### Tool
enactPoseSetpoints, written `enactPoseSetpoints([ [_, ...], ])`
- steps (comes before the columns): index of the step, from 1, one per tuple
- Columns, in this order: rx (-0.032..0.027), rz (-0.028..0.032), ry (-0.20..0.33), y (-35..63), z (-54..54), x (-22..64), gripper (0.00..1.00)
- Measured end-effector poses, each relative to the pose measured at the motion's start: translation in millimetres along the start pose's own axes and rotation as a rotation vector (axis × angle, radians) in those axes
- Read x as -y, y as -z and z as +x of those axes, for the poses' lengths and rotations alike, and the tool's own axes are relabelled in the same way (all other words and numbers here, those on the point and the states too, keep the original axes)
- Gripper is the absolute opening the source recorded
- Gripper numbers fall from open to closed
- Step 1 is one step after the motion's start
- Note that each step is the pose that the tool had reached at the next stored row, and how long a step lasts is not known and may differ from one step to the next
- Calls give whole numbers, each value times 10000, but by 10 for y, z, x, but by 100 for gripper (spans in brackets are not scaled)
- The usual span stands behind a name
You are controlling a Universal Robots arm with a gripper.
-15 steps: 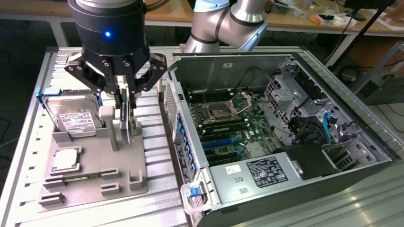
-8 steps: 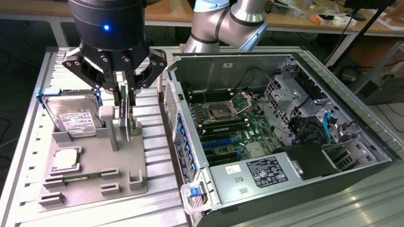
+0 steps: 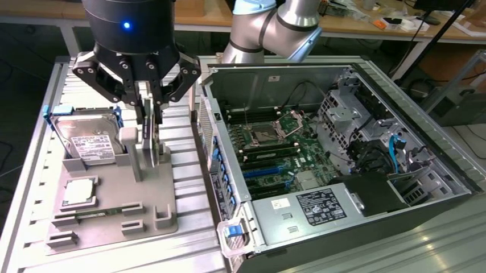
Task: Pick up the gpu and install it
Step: 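Pick up the gpu and move the gpu toward the slot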
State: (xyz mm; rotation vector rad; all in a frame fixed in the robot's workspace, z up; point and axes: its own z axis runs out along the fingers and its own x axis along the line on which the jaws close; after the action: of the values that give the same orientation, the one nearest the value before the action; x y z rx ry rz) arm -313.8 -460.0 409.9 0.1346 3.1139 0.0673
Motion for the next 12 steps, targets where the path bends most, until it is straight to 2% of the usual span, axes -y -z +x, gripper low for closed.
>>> enactPoseSetpoints([
  [12,-42,4,-2,93,-2,-4,27],
])
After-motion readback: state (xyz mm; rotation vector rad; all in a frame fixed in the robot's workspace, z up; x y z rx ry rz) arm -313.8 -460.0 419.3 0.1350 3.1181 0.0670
